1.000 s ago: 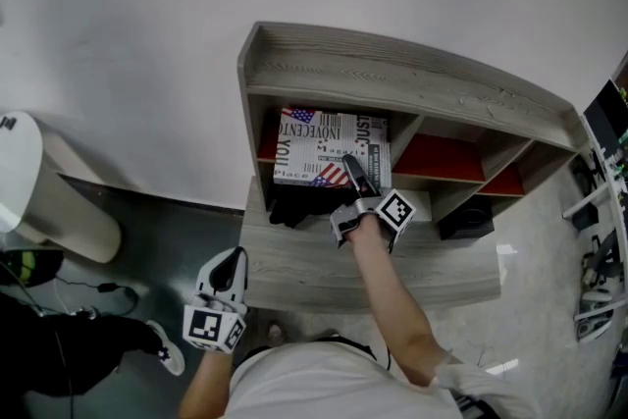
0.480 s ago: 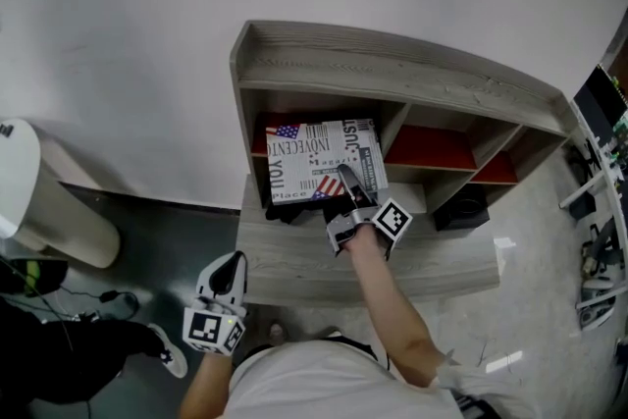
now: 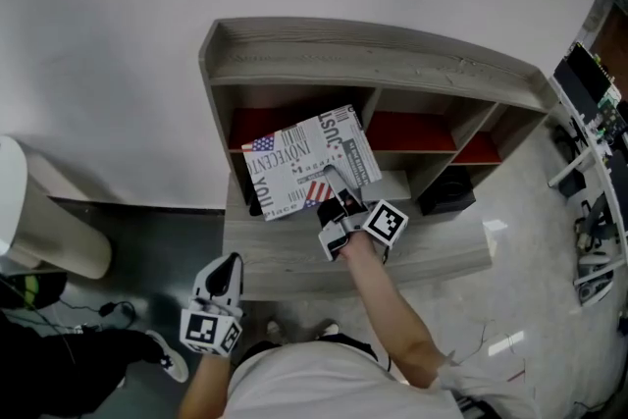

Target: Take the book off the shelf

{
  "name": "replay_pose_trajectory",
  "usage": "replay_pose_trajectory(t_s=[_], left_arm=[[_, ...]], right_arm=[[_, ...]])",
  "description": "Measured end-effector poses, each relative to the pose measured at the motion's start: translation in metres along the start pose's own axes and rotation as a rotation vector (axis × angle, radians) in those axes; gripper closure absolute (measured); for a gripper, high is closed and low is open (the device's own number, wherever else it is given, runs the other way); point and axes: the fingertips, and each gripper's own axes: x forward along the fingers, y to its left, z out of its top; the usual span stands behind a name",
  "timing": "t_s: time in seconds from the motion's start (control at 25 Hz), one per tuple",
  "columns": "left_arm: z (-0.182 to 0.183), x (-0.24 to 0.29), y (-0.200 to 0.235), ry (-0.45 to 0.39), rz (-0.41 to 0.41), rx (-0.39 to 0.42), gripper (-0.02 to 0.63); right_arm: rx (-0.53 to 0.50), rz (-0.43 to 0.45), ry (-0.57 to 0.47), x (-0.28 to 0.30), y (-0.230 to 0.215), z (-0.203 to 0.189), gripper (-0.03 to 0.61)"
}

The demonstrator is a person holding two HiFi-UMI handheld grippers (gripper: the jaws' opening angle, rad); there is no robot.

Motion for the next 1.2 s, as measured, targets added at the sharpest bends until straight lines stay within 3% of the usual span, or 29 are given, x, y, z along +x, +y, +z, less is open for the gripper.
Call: replay_pose_trajectory(t_s=[0.16, 0.76, 1.2], left_arm=[[-0.002, 0.0, -0.008, 0.002, -0.019, 0.0, 0.597], [0.018, 0.004, -0.025, -0.03, -0.064, 0.044, 0.597], [0.035, 0.002, -0.014, -0.062, -0.034, 0.07, 0.597]], right_arm=[[-0.116, 0.005, 0.013, -0.016, 0.014, 0.003, 0.407], [-0.713, 0.052, 0.126, -0.051, 0.093, 0.008, 0.407], [-1.033, 0.031, 0.241, -0.078, 0.109, -0.009, 0.407]])
